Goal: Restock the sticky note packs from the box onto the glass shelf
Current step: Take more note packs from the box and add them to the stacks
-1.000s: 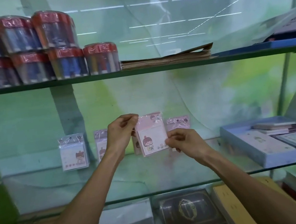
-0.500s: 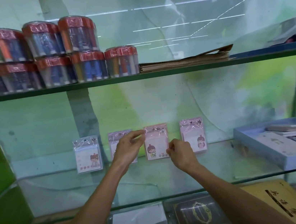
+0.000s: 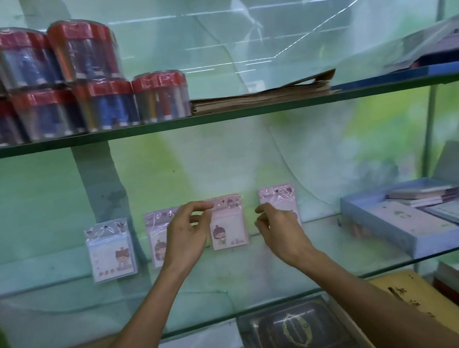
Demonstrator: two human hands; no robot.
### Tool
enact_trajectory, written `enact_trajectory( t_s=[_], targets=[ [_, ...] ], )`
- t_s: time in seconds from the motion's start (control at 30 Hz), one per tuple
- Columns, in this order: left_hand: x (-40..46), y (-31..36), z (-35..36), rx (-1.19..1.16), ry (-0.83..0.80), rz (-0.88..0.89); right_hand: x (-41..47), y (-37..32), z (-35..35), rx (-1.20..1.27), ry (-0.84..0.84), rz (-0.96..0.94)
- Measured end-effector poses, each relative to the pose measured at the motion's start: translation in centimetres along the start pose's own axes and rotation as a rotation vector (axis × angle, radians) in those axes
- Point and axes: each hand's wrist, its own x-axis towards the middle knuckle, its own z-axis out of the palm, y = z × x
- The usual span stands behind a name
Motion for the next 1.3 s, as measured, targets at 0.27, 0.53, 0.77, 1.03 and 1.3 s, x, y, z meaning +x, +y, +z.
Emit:
enact_trajectory(
  t_s=[0.27, 0.53, 0.77, 1.03, 1.3],
  targets=[
    [-1.3, 2.2, 8.5, -0.162, -0.154, -0.018, -0.2, 7.9, -9.9, -0.101, 0.185, -0.009],
    [-2.4, 6.3, 20.5, -0.338, -0.297, -0.103, -1.5, 17.0, -18.1, -0.251, 0.114, 0.122],
    [-3.2, 9.0, 27.6, -0.395, -0.383, -0.160, -1.0, 22.6, -23.0, -0.490, -0.079, 0.247],
    [-2.8, 9.5, 30.3, -0.422, -0.384, -0.241, -0.6, 25.3, -23.1, -0.777, -0.055, 0.238],
    [-1.4, 9.1, 29.8, -0.666, -0.436, -0.540, -0.6, 23.5, -23.1, -0.170, 0.351, -0.191]
  ],
)
